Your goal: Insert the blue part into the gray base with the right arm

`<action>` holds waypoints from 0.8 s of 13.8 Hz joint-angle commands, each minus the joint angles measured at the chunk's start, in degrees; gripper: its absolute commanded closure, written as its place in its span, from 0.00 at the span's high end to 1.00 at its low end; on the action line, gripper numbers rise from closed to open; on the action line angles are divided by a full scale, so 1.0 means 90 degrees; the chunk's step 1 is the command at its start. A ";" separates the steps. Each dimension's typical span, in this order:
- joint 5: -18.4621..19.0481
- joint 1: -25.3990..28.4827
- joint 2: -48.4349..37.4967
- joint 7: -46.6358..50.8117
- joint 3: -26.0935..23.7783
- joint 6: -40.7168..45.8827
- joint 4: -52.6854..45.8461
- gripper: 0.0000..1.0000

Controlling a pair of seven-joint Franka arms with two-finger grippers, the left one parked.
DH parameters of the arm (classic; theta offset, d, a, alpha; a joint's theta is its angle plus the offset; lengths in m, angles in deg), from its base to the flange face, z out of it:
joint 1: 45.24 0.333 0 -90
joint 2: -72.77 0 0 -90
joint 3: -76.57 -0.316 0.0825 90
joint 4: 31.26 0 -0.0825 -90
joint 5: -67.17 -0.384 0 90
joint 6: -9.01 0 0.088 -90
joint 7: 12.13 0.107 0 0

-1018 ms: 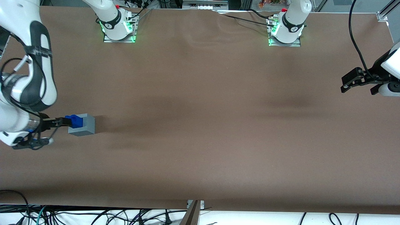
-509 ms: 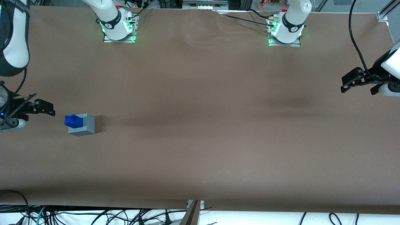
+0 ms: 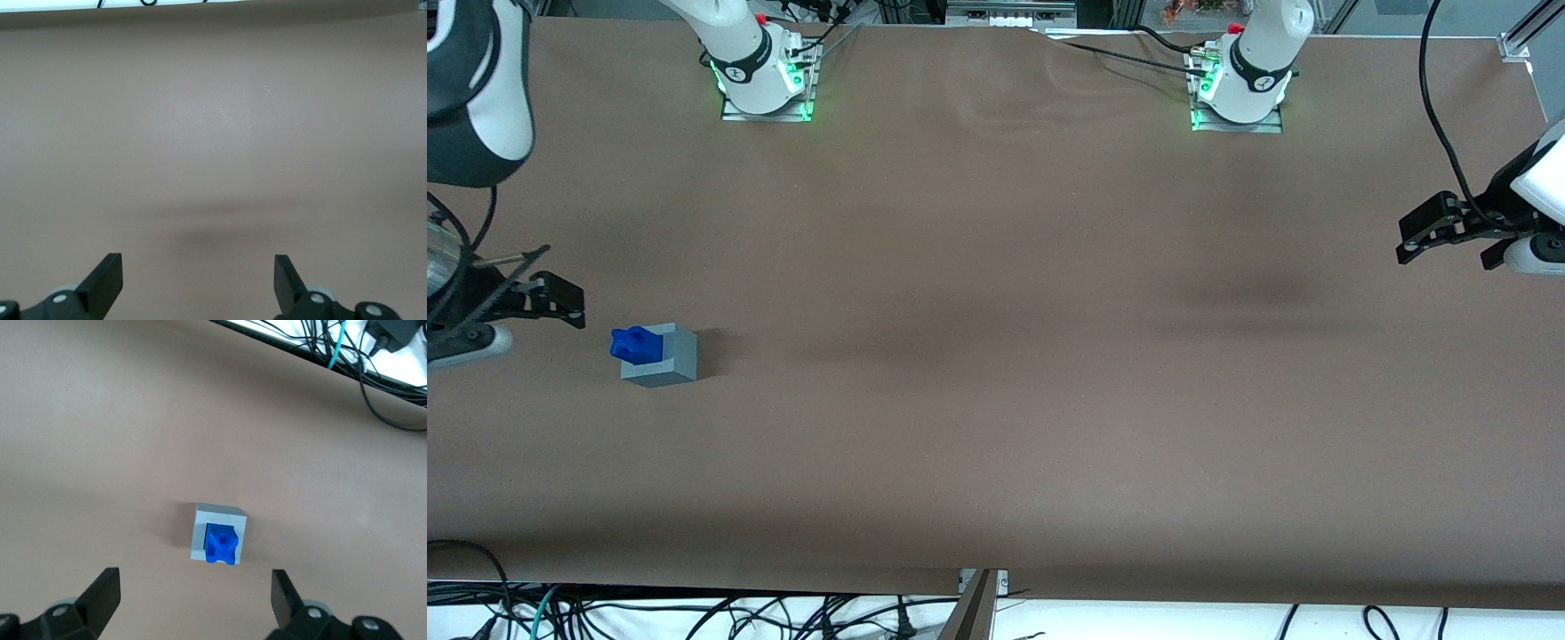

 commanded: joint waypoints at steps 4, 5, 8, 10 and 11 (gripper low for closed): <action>0.0013 -0.0673 -0.1097 0.0858 -0.0551 -0.0120 0.1076 1.00; 0.0013 -0.0809 -0.1186 0.1084 -0.0696 -0.0111 0.1184 1.00; -0.0025 -0.1112 -0.1284 0.1242 -0.1000 -0.0033 0.1332 1.00; -0.0162 -0.1122 -0.1139 0.1223 -0.0971 0.0249 0.1187 1.00; -0.0230 -0.1122 -0.1089 0.1203 -0.0961 0.0280 0.1079 1.00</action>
